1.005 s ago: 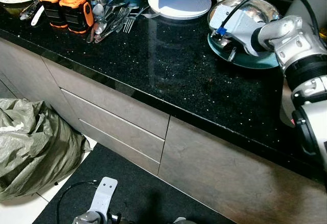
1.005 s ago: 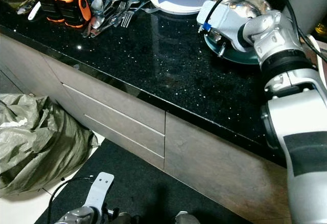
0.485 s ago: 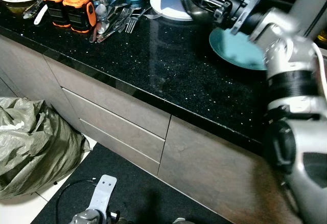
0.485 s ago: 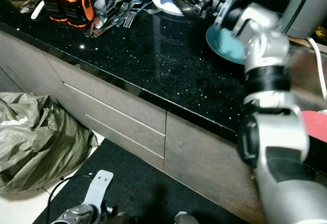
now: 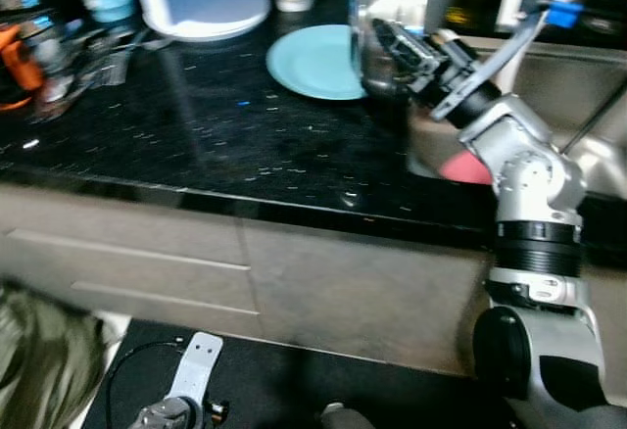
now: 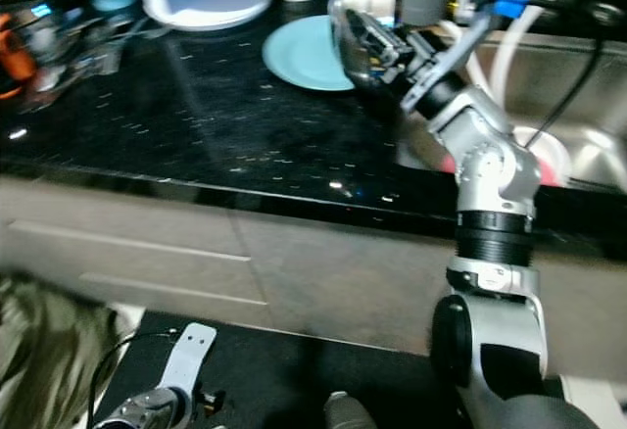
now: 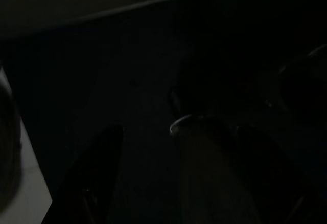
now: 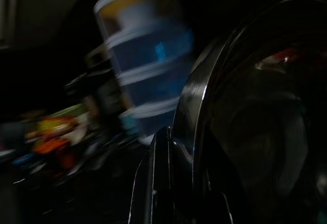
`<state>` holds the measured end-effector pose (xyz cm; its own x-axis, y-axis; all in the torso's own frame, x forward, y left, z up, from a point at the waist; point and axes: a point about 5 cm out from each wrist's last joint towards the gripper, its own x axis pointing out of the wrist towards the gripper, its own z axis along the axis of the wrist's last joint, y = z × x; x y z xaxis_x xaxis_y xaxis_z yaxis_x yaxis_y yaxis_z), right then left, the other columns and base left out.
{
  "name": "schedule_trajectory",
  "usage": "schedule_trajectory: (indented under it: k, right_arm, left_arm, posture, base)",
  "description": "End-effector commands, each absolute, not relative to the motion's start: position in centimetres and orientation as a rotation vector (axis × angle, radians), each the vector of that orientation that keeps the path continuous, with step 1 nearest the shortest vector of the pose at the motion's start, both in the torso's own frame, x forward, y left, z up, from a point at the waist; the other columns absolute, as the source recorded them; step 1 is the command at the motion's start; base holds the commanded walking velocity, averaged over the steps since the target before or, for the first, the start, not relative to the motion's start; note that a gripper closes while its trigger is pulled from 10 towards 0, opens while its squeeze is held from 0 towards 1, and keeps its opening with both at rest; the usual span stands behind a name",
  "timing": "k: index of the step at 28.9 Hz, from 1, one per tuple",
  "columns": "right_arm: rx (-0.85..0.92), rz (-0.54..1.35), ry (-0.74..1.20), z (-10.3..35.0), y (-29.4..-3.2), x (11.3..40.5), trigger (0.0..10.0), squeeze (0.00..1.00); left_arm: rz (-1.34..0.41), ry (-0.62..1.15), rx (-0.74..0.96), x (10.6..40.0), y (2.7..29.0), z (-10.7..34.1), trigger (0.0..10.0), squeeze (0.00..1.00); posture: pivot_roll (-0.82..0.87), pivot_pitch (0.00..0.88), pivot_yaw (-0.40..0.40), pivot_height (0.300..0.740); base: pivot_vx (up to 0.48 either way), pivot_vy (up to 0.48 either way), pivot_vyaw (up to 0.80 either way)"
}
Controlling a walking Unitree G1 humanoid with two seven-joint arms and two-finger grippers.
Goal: Kitchen organization
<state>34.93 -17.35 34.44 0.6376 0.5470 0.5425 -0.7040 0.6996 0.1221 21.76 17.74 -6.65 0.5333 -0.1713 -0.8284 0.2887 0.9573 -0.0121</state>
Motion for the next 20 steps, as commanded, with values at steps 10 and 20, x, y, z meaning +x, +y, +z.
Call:
schedule_trajectory:
  k: [10,20]
  right_arm:
    - [0.095,0.602,-0.395,32.7,-15.3,35.4,0.0,0.00]
    - [-0.070,0.497,-0.328,31.1,-12.9,37.0,10.0,0.00]
  left_arm:
    - [-0.279,1.015,0.136,20.7,17.8,-7.3,10.0,0.00]
    - [-0.277,1.010,0.140,20.7,17.8,-7.3,10.0,0.00]
  posture:
    - [-0.02,0.117,0.010,0.740]
    - [-0.02,0.126,-0.001,0.740]
  base:
    - [0.000,0.000,-0.80]
    - [0.000,0.000,-0.56]
